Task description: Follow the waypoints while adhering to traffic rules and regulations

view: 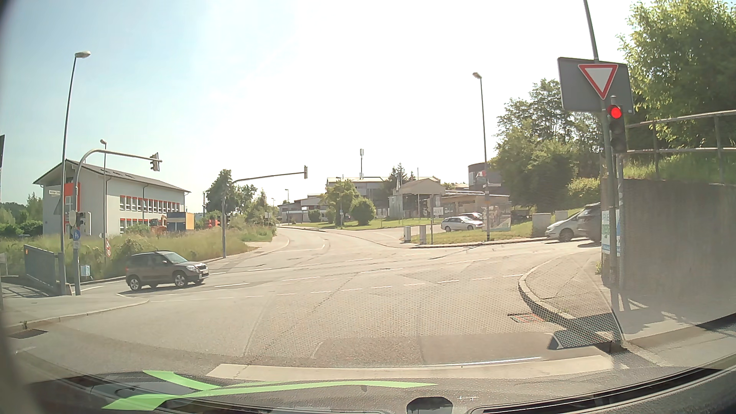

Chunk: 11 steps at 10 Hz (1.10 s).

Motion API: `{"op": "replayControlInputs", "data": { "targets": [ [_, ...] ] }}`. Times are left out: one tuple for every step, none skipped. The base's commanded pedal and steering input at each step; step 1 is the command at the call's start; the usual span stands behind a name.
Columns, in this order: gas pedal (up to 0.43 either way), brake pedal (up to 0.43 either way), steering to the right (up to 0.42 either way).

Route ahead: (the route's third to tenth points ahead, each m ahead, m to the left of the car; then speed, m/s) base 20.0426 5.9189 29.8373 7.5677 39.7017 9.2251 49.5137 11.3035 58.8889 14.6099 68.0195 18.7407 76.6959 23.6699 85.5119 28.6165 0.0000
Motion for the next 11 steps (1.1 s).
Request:
{"op": "replayControlInputs", "data": {
  "targets": [
    [0.000, 0.220, 0.003],
    [0.000, 0.220, 0.003],
    [0.000, 0.220, 0.003],
    [0.000, 0.220, 0.003],
    [0.000, 0.220, 0.002],
    [0.000, 0.220, 0.002],
    [0.000, 0.220, 0.003],
    [0.000, 0.220, 0.003],
    [0.000, 0.220, 0.003],
    [0.000, 0.220, 0.002],
    [0.000, 0.220, 0.002]
  ]
}}
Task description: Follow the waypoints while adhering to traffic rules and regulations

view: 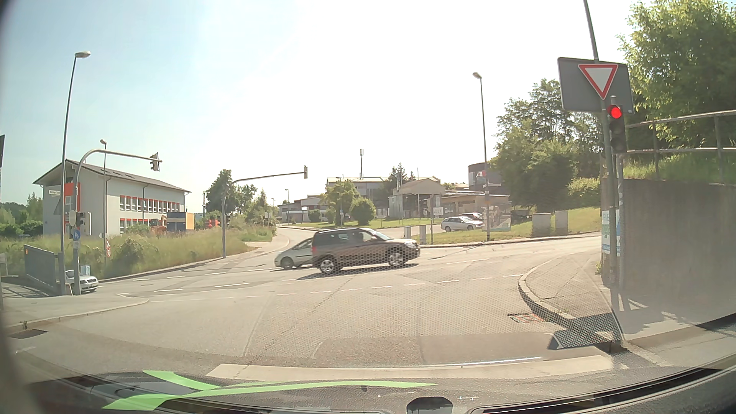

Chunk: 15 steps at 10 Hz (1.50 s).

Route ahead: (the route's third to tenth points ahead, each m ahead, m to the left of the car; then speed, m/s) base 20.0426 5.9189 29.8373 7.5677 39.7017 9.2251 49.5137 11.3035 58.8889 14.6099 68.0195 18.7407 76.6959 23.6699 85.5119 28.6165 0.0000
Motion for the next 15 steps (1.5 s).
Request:
{"op": "replayControlInputs", "data": {
  "targets": [
    [0.000, 0.220, 0.003],
    [0.000, 0.220, 0.002],
    [0.000, 0.220, 0.002],
    [0.000, 0.220, 0.003],
    [0.000, 0.220, 0.002],
    [0.000, 0.220, 0.003],
    [0.000, 0.220, 0.003],
    [0.000, 0.220, 0.002],
    [0.000, 0.220, 0.002],
    [0.000, 0.220, 0.002],
    [0.000, 0.220, 0.002],
    [0.000, 0.220, 0.003],
    [0.000, 0.220, 0.003],
    [0.000, 0.220, 0.002],
    [0.000, 0.220, 0.002]
  ]
}}
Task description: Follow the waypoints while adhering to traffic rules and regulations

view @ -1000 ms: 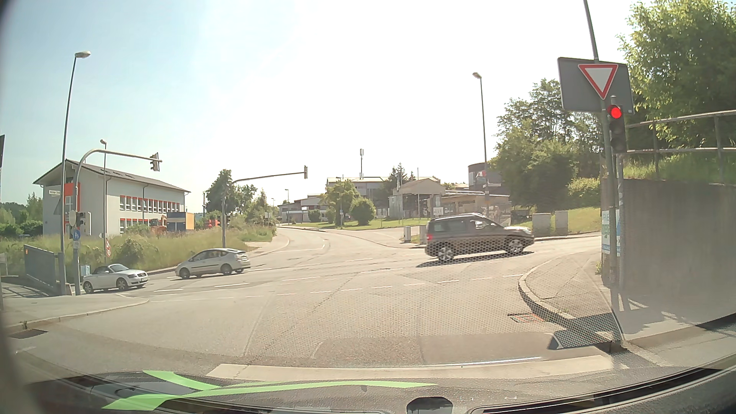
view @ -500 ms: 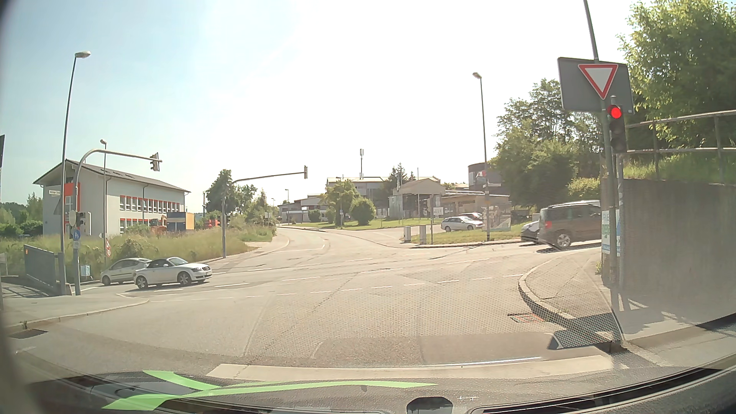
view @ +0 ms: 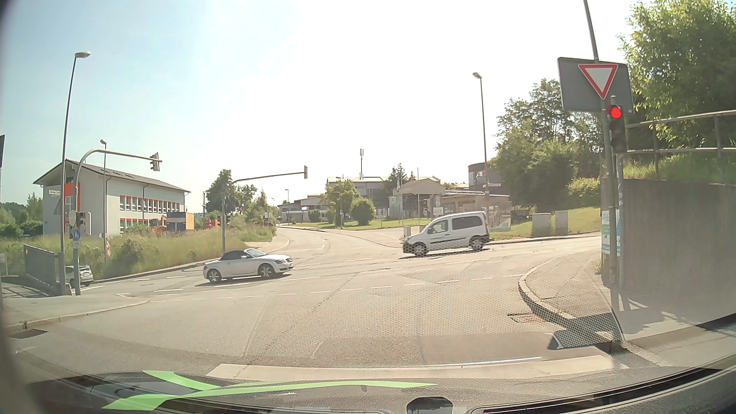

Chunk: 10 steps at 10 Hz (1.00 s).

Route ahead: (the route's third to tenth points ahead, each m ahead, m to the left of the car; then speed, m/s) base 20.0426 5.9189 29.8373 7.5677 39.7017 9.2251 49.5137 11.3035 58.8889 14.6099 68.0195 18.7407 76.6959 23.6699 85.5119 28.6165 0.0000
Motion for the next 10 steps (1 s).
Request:
{"op": "replayControlInputs", "data": {
  "targets": [
    [0.000, 0.220, 0.002],
    [0.000, 0.220, 0.003],
    [0.000, 0.220, 0.002],
    [0.000, 0.220, 0.002],
    [0.000, 0.220, 0.003],
    [0.000, 0.220, 0.003],
    [0.000, 0.220, 0.003],
    [0.000, 0.220, 0.002],
    [0.000, 0.220, 0.003],
    [0.000, 0.220, 0.003]
  ]
}}
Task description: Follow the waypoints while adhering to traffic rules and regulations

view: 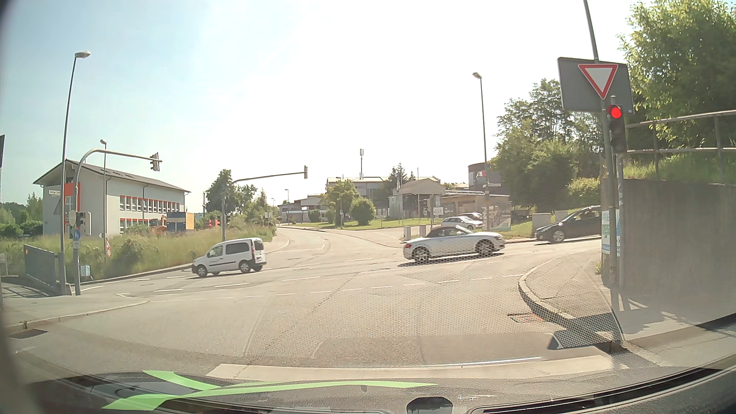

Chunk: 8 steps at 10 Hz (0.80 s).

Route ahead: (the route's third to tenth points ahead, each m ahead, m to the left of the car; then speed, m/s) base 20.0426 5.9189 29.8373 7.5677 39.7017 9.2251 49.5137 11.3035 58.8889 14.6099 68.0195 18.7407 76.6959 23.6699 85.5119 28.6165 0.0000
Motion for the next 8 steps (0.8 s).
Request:
{"op": "replayControlInputs", "data": {
  "targets": [
    [0.000, 0.220, 0.002],
    [0.000, 0.220, 0.002],
    [0.000, 0.220, 0.002],
    [0.000, 0.220, 0.002],
    [0.000, 0.220, 0.002],
    [0.000, 0.220, 0.003],
    [0.000, 0.220, 0.002],
    [0.000, 0.220, 0.003]
  ]
}}
